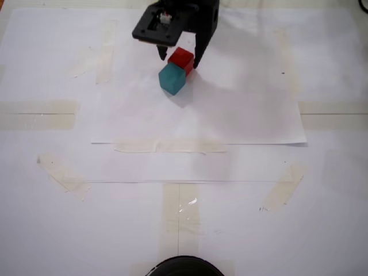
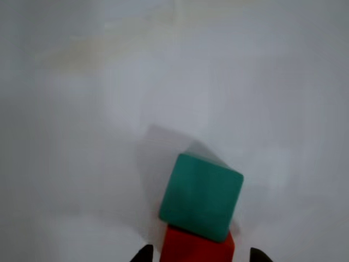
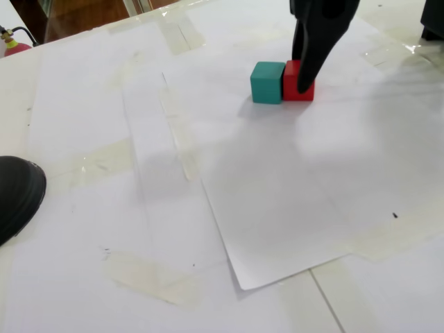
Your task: Put the red cube on the top of the blue cube.
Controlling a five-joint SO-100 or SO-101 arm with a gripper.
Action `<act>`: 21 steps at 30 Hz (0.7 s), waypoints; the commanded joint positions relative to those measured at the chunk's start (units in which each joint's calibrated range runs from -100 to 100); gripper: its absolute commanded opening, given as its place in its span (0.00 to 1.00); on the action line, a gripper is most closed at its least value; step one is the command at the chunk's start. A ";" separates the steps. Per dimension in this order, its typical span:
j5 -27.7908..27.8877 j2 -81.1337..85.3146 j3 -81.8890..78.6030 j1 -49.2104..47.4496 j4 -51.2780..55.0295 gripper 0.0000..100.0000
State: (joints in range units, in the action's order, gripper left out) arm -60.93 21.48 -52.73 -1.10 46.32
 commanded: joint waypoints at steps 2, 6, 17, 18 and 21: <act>-0.29 -0.27 -1.24 0.72 -2.25 0.25; -0.15 -0.53 -2.06 0.72 -3.31 0.25; -0.34 -0.96 -2.60 0.26 -4.94 0.20; -0.49 -0.96 -2.78 0.19 -5.10 0.19; -0.54 -0.96 -3.51 0.11 -6.00 0.17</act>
State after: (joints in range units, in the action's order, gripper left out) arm -61.07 20.35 -55.81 -0.88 41.85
